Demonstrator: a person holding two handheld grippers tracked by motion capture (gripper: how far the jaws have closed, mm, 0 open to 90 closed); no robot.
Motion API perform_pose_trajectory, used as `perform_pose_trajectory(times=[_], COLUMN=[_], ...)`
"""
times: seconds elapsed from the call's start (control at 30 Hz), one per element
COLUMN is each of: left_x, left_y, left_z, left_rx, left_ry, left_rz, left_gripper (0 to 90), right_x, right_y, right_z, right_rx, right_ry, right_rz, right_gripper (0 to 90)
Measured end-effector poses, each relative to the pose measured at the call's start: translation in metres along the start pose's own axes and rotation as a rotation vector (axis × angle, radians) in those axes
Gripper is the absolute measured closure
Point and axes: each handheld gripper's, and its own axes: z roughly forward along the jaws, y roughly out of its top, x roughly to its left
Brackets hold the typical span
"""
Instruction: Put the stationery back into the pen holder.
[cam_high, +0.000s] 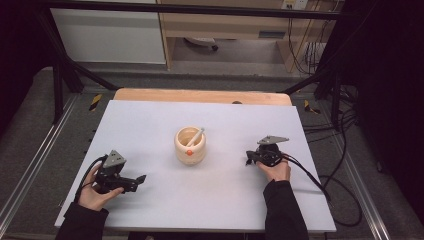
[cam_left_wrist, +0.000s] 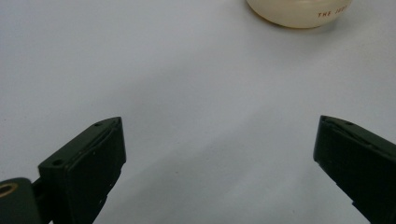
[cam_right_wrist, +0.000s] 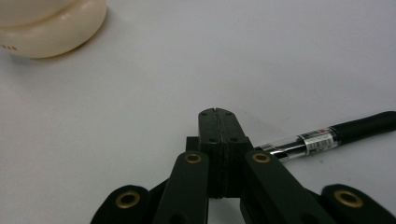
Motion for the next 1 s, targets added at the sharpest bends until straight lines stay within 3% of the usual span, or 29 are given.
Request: perform_pose_trajectory(times=[0.23, 1.0], left_x=[0.0, -0.001], left_y=[0.0, -0.001], left_z=[0.001, 0.001], left_rx=[0.004, 0.007], left_ry=[-0.002, 0.0], left_rz=[0.002, 0.005], left_gripper=[2.4, 2.4], right_x=[0.001, -0.003], right_y=[0.0, -0.015], right_z=[0.006, -0.018], right_rx=[0.038, 0.082], right_ry=[0.005, 0.011], right_rz=[-0.026, -0.038], right_gripper=[90.0, 90.0])
